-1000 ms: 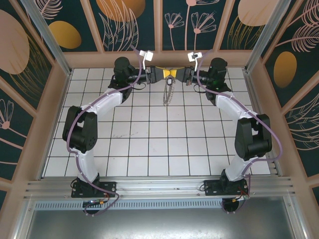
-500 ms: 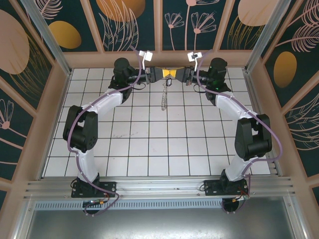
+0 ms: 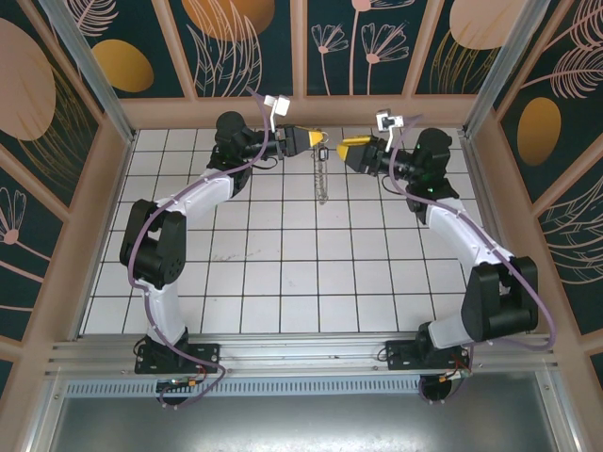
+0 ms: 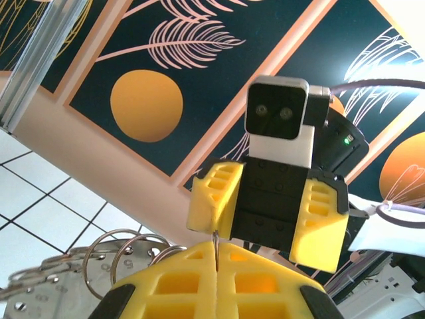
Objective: Put the keys on the keyring
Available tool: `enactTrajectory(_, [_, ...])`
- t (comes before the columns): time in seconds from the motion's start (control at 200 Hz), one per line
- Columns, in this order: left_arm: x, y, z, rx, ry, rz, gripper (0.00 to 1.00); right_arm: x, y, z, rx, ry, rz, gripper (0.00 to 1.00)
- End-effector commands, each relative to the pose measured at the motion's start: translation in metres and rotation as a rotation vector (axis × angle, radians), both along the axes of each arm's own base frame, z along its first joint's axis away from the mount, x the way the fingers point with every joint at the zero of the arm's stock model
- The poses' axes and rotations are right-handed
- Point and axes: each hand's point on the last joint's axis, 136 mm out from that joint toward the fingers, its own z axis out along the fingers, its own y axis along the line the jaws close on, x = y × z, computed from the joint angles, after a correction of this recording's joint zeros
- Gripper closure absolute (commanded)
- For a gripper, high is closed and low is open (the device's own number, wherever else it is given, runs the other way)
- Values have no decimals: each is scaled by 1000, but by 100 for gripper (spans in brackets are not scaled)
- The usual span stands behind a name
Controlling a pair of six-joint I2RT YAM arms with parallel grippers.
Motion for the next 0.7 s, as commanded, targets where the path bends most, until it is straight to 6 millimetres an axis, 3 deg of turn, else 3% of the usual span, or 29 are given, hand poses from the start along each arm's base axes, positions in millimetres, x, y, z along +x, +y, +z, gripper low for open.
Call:
enactTrajectory(0.0, [-20,7,35,-51,-103,-19,100,3,-2,-18,-58,-31,-86,51])
enactTrajectory(0.295, [-30,8,43,-54,-115,-46,100,0,24,-36,-150,-82,-95,49])
enactTrajectory(0.696, [-33,5,40,-44,-112,-71,100,1,44,-23,-153,-136,-73,48])
